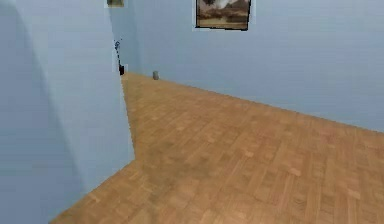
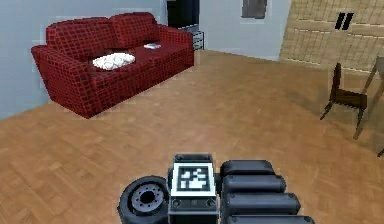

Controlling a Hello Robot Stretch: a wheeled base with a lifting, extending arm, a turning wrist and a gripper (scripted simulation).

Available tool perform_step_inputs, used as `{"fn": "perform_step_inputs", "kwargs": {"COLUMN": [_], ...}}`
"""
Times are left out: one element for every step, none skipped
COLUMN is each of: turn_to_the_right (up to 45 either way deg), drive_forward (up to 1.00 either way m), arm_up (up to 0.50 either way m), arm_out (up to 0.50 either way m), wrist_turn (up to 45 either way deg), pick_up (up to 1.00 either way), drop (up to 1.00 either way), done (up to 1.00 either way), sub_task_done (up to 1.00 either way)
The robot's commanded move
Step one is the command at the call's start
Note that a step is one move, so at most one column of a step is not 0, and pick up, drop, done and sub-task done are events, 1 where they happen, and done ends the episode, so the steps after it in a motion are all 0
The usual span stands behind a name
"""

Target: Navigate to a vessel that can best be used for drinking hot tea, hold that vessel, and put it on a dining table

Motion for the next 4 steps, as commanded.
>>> {"fn": "perform_step_inputs", "kwargs": {"turn_to_the_right": [0.0,0.0,-6.0,0.0], "drive_forward": [1.00,0.80,0.00,0.25], "arm_up": [0.00,0.00,0.00,0.00], "arm_out": [0.00,0.00,0.00,0.00], "wrist_turn": [0.0,0.0,0.0,0.0], "pick_up": [0.00,0.00,0.00,0.00], "drop": [0.00,0.00,0.00,0.00], "done": [0.00,0.00,0.00,0.00], "sub_task_done": [0.00,0.00,0.00,0.00]}}
